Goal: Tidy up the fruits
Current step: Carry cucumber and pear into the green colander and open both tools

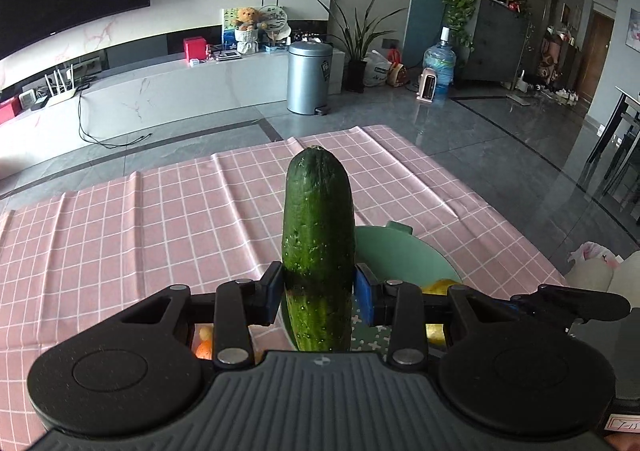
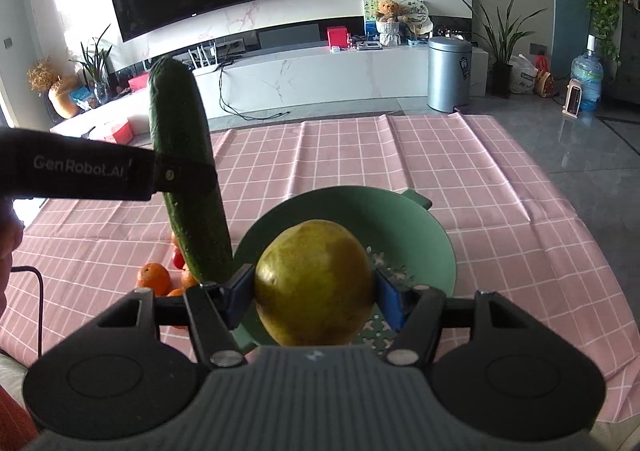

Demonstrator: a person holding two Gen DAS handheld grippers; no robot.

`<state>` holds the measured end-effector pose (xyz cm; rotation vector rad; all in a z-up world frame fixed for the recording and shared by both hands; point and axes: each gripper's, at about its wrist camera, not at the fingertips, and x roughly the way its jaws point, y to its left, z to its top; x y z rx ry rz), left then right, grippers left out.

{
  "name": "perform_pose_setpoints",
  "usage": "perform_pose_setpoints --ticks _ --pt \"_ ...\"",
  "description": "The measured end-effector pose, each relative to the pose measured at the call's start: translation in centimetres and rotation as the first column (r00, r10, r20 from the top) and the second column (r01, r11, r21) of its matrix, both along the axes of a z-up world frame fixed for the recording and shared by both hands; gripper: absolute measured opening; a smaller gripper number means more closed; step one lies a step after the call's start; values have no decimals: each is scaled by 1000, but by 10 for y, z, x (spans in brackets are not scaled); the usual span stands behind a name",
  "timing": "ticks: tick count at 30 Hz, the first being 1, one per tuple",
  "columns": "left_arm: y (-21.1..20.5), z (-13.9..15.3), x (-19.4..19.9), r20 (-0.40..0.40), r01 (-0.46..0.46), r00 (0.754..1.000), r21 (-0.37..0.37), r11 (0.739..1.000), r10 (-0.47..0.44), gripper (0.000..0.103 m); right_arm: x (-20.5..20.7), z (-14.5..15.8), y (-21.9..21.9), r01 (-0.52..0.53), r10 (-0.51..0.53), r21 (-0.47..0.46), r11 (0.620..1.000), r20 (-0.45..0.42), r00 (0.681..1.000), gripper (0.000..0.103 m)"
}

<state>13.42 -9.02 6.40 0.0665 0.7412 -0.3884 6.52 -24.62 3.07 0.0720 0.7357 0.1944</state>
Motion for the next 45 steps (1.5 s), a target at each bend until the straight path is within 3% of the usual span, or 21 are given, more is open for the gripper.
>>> perform_pose_setpoints --ticks 13,24,38,39,41,45 --pt "-26 -47 39 -106 49 994 83 995 -40 42 70 -50 0 -102 84 -116 988 -153 985 60" --pt "-33 -76 59 -168 82 984 120 989 -62 42 97 -83 9 -191 140 -197 962 -247 959 60" --pt "-34 -79 66 -170 97 983 132 986 -74 43 104 -87 11 -182 125 -187 965 -283 951 62" --pt "-33 -79 65 -167 92 984 135 987 -69 44 104 -85 11 -179 122 -194 965 -274 954 63" --pt "-31 -76 63 -147 79 987 135 988 -59 50 103 -80 12 -170 117 -201 965 -252 961 78" --pt "-26 -67 57 -127 61 991 125 990 -45 52 99 -73 11 -160 111 -200 967 -235 966 78"
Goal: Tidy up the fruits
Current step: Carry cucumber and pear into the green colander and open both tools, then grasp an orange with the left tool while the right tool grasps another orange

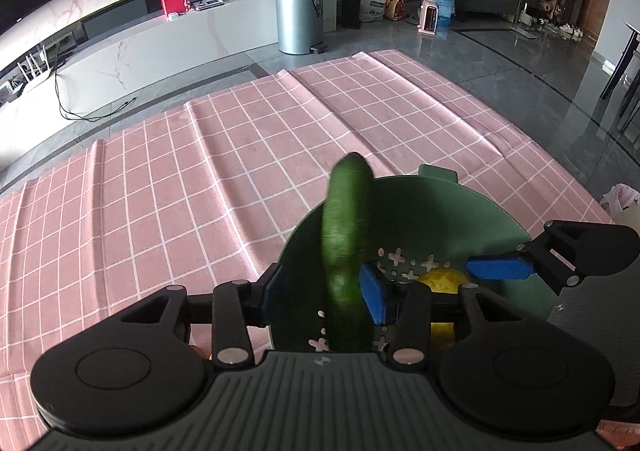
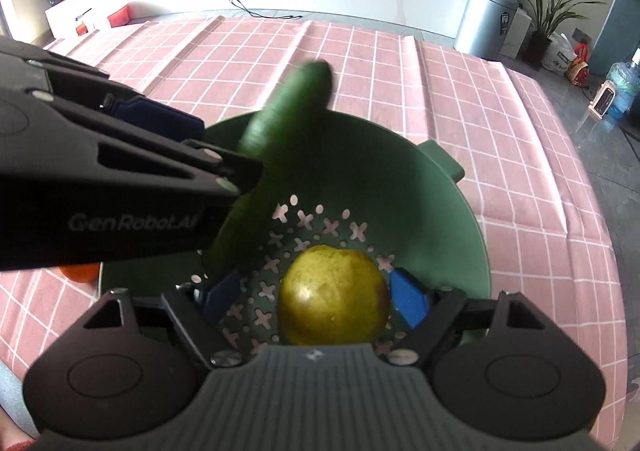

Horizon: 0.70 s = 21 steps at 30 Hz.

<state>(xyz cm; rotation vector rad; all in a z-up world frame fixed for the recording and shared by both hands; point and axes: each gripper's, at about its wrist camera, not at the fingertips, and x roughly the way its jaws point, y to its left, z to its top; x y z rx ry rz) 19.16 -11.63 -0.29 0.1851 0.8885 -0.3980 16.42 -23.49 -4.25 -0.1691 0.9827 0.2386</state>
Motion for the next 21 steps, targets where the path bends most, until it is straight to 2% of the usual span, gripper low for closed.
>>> perform_pose_setpoints --ticks 7,15,21 --pt "16 29 -22 62 -3 998 -25 1000 5 55 -24 19 3 56 -57 8 998 66 996 79" --pt "43 56 -61 131 -16 991 -19 1000 18 56 -72 44 14 135 -157 115 984 204 966 79" --pt "70 65 -85 143 -45 989 -15 999 46 58 -104 62 27 161 -218 218 963 270 938 80"
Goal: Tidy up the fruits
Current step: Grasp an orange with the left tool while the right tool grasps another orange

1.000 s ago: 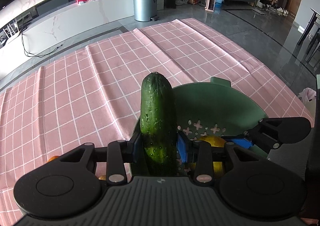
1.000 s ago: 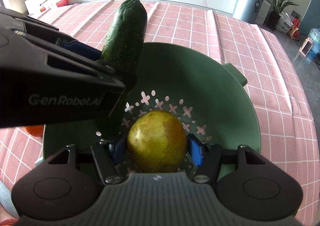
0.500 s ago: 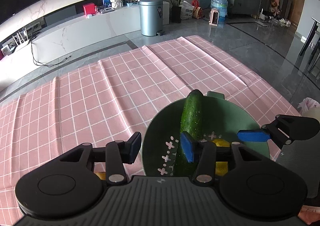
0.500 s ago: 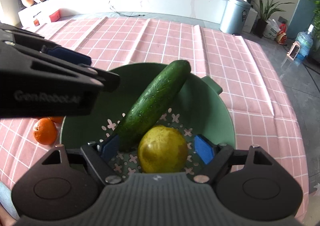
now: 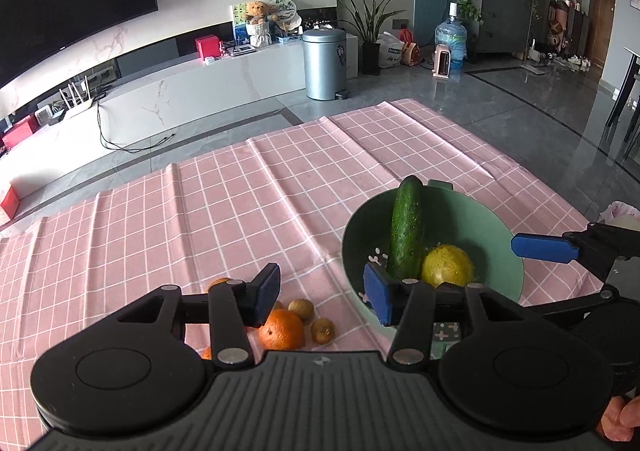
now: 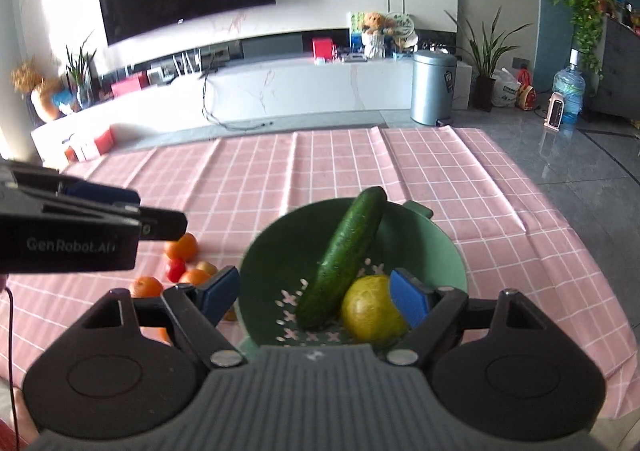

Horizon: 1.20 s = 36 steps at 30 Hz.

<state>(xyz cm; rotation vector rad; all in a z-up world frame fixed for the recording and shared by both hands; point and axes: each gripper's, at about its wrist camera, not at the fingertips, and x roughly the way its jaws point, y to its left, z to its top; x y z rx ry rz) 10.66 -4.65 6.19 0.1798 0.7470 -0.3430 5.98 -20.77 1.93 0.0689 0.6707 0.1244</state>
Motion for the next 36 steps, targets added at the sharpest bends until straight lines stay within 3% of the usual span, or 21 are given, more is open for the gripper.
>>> perform_pose_setpoints --ticks 7,13,21,25,29,36 --pt "33 -7 -20 -16 -28 999 33 999 29 58 -33 4 28 -19 15 73 997 50 999 84" --pt "63 -22 -34 -22 -57 998 27 998 57 58 -50 -3 52 -43 38 78 996 74 997 88" --pt "93 -46 -45 -30 -96 995 -40 995 95 58 -58 -23 73 -11 7 77 997 63 998 80" --pt "104 -55 -44 -42 -116 993 -78 990 113 58 -55 -33 86 -39 37 48 998 38 999 69" --pt "114 -65 -39 -82 -150 987 -108 983 141 58 -49 -39 96 -65 64 27 998 18 998 68" --pt "110 -78 -23 -108 -138 986 -83 987 129 58 -30 -55 112 -97 97 -1 995 -20 995 65"
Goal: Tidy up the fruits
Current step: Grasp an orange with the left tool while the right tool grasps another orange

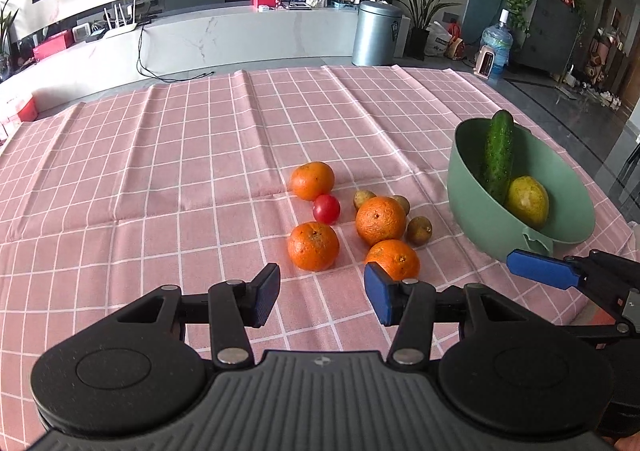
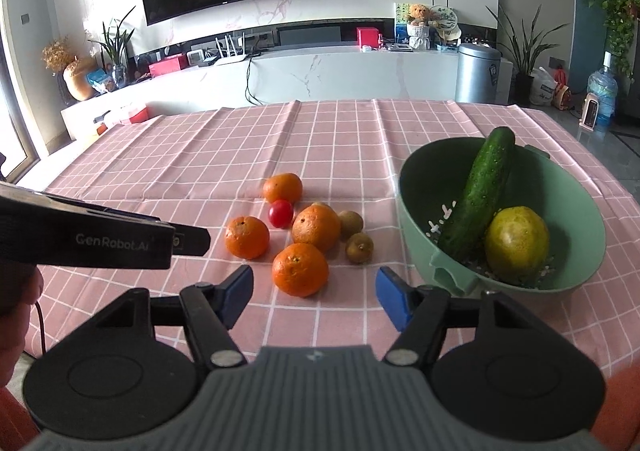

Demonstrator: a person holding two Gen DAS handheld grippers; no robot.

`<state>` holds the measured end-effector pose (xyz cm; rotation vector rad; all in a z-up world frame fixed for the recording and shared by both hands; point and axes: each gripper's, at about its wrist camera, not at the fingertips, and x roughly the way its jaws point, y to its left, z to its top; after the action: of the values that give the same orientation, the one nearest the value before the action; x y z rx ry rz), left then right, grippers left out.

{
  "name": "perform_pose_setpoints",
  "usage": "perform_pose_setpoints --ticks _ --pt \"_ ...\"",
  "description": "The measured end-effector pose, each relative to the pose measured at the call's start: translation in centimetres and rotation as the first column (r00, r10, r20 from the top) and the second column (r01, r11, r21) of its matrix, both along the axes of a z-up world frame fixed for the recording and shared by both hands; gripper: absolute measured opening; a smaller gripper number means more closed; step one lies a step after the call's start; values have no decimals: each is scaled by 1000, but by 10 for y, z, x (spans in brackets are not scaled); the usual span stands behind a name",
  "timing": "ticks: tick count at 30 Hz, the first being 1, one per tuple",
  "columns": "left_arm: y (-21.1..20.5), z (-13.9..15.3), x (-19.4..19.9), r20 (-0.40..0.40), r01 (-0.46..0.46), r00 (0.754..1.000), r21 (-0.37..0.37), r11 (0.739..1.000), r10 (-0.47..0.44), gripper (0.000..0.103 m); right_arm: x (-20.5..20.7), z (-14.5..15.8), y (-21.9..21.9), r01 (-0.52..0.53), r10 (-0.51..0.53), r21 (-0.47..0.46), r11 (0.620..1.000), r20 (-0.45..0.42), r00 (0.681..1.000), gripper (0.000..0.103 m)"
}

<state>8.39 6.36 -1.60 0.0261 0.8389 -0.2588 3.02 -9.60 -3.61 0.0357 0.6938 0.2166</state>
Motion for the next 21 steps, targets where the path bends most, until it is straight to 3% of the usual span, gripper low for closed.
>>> perform_pose_setpoints --ticks 8,21 --pt "-3 -18 29 -37 2 999 10 1000 -2 58 32 -17 12 -21 20 -8 1000 -36 999 54" --pt "-8 -44 56 -98 -14 995 -2 1000 14 58 58 -43 19 -39 38 -4 999 -99 994 51"
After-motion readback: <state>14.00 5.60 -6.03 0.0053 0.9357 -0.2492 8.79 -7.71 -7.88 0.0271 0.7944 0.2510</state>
